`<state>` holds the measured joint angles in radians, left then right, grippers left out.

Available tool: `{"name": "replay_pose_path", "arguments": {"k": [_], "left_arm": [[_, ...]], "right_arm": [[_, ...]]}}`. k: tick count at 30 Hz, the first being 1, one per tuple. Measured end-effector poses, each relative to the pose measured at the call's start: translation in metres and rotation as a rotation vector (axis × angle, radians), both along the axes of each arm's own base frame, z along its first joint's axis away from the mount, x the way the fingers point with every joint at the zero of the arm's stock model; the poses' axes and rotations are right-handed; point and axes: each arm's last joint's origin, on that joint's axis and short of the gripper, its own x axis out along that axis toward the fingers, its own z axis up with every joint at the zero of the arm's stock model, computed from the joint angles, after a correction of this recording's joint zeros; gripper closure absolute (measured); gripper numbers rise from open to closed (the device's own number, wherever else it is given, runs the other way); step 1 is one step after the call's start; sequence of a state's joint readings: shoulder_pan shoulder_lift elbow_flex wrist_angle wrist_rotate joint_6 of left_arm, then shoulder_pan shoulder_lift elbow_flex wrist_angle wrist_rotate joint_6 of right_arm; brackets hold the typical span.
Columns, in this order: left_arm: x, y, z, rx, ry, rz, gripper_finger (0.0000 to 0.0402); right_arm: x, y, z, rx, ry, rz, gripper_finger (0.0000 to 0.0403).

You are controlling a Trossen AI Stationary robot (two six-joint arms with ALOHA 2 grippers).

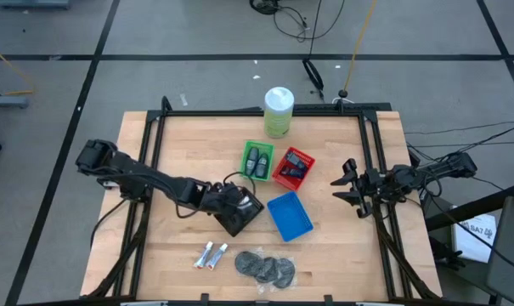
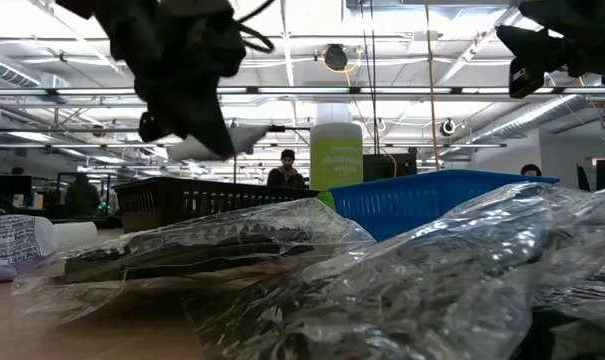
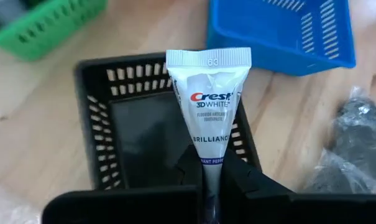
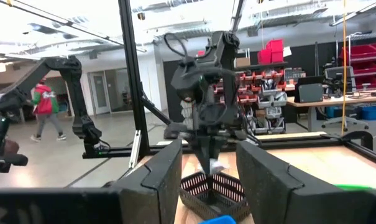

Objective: Pick & Place Travel size toiletries
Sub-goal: Put the top left white toothpaste into the black bin

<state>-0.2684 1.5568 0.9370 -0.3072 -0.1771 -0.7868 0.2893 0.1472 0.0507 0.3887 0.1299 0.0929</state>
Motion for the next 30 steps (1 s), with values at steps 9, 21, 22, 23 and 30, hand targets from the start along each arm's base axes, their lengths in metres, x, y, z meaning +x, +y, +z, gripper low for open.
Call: {"name": "replay_pose_path", "arguments": {"k": [9, 21, 22, 23, 30], "left_arm": [[0.007, -0.002, -0.02, 0.028, 0.055, -0.024, 0.0387], [0.008, 0.0, -0.019, 0.029, 0.045, -0.022, 0.0351], [0.008, 0.0, -0.019, 0.029, 0.045, -0.022, 0.0351], [0.008, 0.0, -0.019, 0.029, 0.046, -0.022, 0.0351], [0.008, 0.003, -0.019, 0.029, 0.046, -0.013, 0.035]], "right_arm": [[0.0, 0.0, 0.0, 0.001, -0.004, 0.0, 0.0261], [0.0, 0.0, 0.0, 0.001, -0.003, 0.0, 0.0261], [0.0, 0.0, 0.0, 0.001, -0.003, 0.0, 0.0261], [0.0, 0.0, 0.0, 0.001, -0.003, 0.0, 0.0261], [0.0, 0.0, 0.0, 0.001, -0.003, 0.0, 0.0261]]}}
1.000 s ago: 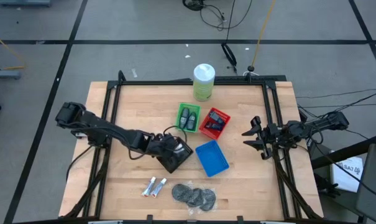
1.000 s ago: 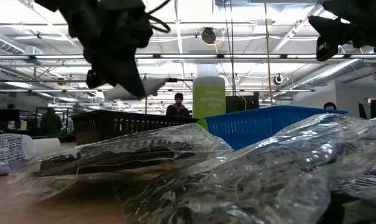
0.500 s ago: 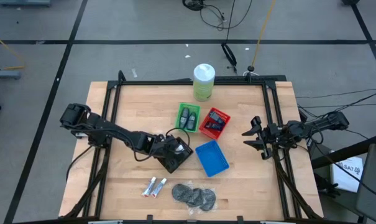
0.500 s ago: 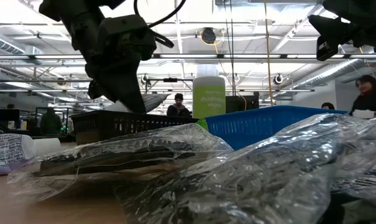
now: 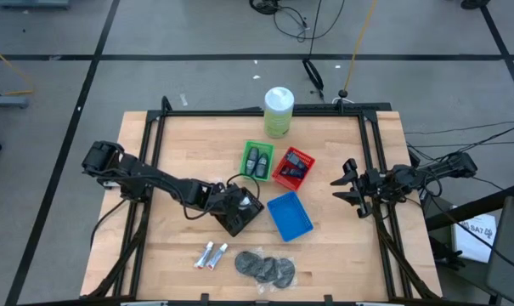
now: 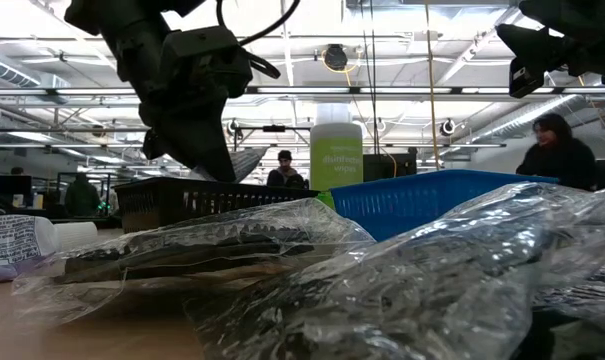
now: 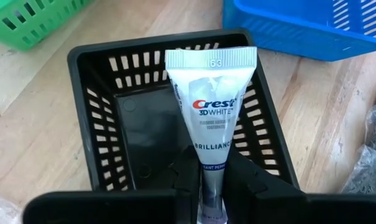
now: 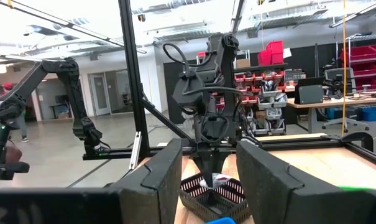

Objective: Pick & Place Travel size toiletries
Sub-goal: Put the top left white toothpaste into the black bin, then put the left white toothpaste into the black bin

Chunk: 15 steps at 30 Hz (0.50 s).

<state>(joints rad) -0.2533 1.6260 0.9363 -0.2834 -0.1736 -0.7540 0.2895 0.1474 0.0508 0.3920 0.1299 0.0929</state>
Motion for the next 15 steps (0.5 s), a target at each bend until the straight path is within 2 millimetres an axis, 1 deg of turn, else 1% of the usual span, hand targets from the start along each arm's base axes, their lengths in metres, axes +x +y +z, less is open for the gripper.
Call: {"name": "replay_pose_path", "arguments": {"k": [7, 10, 15], "left_arm": [[0.0008, 0.0035, 0.0, -0.009, 0.005, -0.016, 0.0345], [0.0014, 0.0058, 0.0, -0.024, 0.008, -0.017, 0.0324], [0.0019, 0.0088, -0.0003, -0.03, 0.014, -0.026, 0.0274]], "right_arm": [[0.0, 0.0, 0.0, 0.0, 0.0, 0.0, 0.0261], [0.0, 0.0, 0.0, 0.0, 0.0, 0.0, 0.0261], [0.0, 0.0, 0.0, 0.0, 0.0, 0.0, 0.0261]]}}
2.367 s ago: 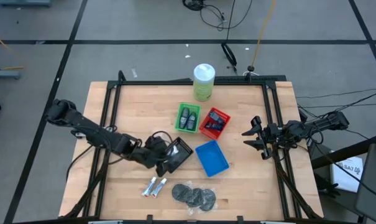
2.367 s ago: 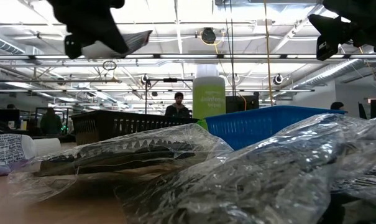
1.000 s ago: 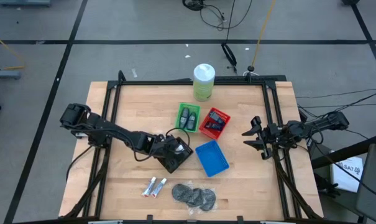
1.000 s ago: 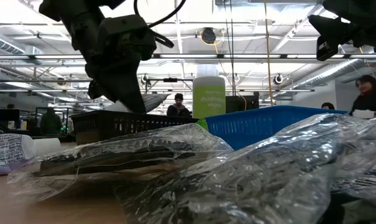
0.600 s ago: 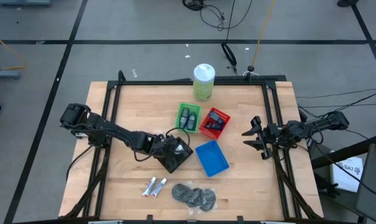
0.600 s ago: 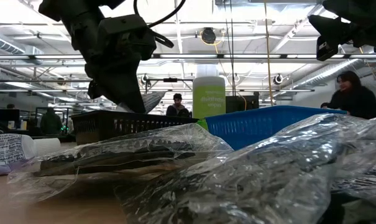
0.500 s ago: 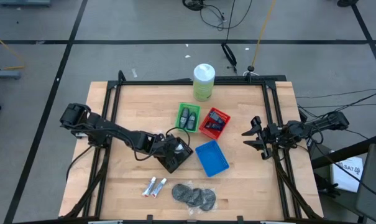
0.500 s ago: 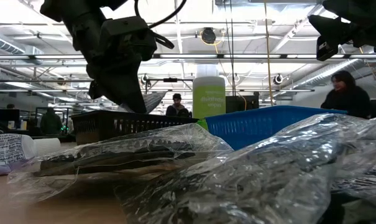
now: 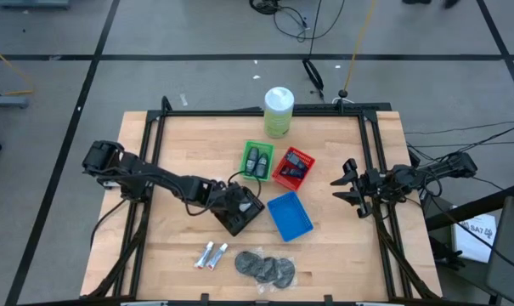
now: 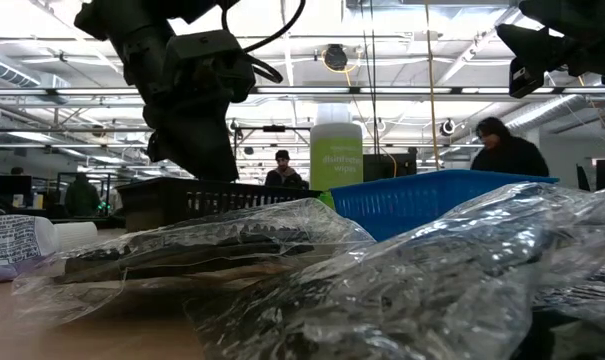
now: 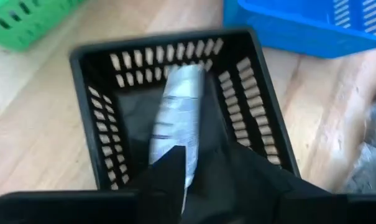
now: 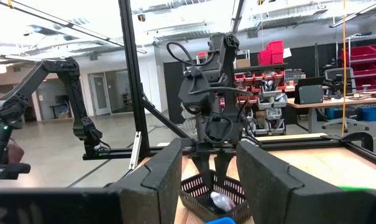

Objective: Pick & Place Travel size toiletries
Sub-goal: Put the left white toothpaste into the black bin

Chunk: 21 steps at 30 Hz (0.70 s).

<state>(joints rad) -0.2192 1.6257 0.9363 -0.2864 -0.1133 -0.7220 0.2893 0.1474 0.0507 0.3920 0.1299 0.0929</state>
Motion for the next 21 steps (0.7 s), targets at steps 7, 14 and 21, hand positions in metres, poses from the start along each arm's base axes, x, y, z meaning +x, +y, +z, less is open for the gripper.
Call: {"name": "replay_pose_path", "arguments": {"k": [7, 14, 21], "left_arm": [[-0.003, 0.0, 0.005, -0.175, 0.035, -0.11, 0.023], [-0.024, -0.009, 0.023, -0.228, 0.095, -0.093, 0.0227], [-0.052, -0.035, 0.045, -0.263, 0.102, 0.004, 0.0227]], "right_arm": [[0.0, 0.0, 0.0, 0.0, 0.0, 0.0, 0.0261], [0.0, 0.0, 0.0, 0.0, 0.001, 0.0, 0.0261], [0.0, 0.0, 0.0, -0.001, 0.003, 0.0, 0.0261]]}}
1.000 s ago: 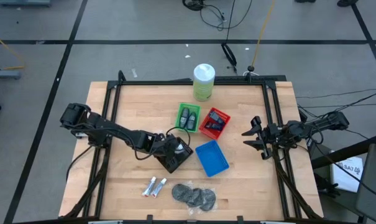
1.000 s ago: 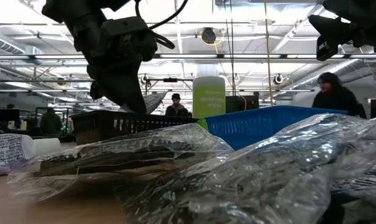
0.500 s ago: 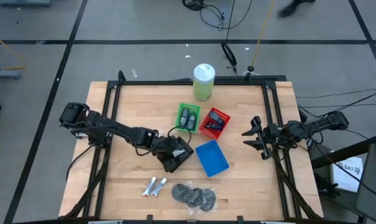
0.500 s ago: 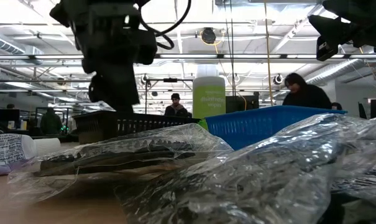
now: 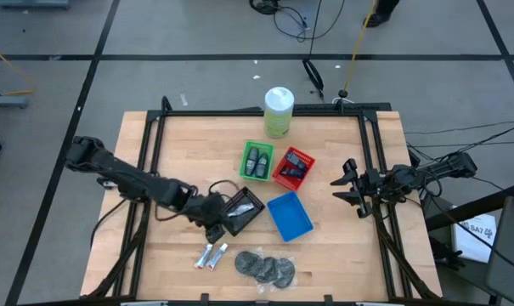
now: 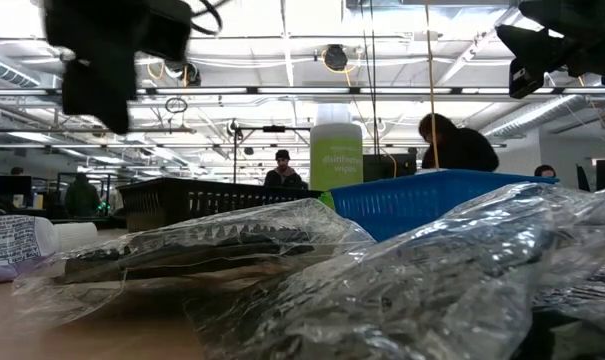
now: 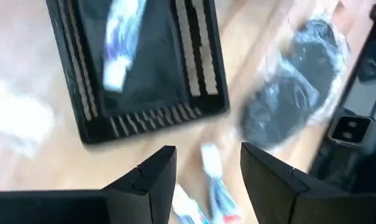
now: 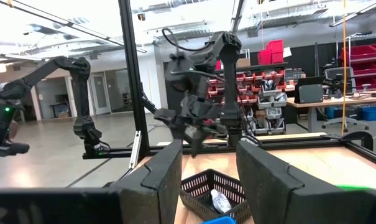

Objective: Pick & Place Travel size toiletries
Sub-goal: Put the left white toothpaste into the black bin

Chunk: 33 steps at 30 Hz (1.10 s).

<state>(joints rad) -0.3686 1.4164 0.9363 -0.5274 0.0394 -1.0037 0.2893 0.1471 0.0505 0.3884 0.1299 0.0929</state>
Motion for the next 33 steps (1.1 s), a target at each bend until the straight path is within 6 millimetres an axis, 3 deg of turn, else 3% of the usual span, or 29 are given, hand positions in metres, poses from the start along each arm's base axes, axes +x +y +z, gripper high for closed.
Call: {"name": "replay_pose_path", "arguments": {"k": [6, 12, 25, 33], "left_arm": [[-0.02, -0.036, -0.002, -0.062, 0.073, 0.038, 0.0227], [-0.033, -0.063, -0.019, -0.038, 0.163, 0.118, 0.0227], [-0.024, -0.078, -0.066, 0.046, 0.286, 0.114, 0.0227], [-0.019, -0.085, -0.07, -0.023, 0.287, 0.071, 0.0227]], "right_arm": [[0.0, 0.0, 0.0, -0.003, 0.004, 0.0, 0.0261], [0.0, 0.0, 0.0, -0.004, 0.003, -0.001, 0.0261], [0.0, 0.0, 0.0, -0.004, 0.003, -0.001, 0.0261], [0.0, 0.0, 0.0, -0.004, 0.004, -0.001, 0.0261]]}}
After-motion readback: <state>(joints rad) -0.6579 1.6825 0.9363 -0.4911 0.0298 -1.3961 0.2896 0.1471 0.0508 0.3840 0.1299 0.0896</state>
